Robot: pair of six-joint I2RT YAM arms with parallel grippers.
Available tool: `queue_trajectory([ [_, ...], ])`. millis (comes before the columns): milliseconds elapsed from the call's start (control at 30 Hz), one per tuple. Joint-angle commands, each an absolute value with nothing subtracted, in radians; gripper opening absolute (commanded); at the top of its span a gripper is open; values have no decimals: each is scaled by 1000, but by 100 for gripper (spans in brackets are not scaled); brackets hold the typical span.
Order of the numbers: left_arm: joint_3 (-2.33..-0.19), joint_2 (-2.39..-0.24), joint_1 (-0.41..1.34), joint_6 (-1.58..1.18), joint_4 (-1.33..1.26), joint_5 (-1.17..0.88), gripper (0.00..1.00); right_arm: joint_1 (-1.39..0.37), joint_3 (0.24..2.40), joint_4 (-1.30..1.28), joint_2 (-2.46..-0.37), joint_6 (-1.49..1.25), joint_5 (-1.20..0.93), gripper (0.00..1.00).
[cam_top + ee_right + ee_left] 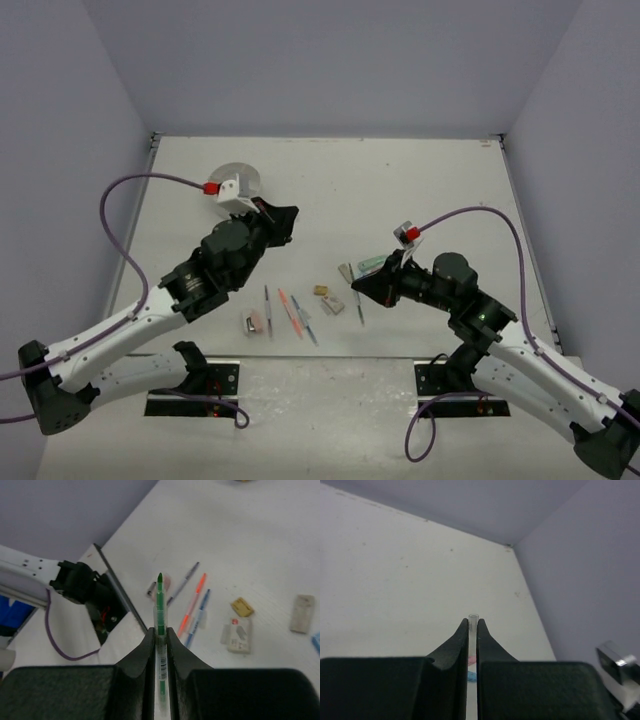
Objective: Sort the stationery into containers
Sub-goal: Pick up the pen cap from the center of the board.
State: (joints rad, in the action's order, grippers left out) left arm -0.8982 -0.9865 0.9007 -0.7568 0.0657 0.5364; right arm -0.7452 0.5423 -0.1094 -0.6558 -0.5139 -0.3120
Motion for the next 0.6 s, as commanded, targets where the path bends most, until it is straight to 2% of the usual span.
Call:
queue_trajectory([
  [0,-771,-816,900,-716,-230,388,0,-753,518,335,-716,-657,-608,0],
  [233,-597,-665,900,-727,-472,243,0,-820,604,445,-885,-684,-678,0],
  [567,-550,-646,900,-767,-524,159,0,-859,670,476,-955,-663,-610,0],
])
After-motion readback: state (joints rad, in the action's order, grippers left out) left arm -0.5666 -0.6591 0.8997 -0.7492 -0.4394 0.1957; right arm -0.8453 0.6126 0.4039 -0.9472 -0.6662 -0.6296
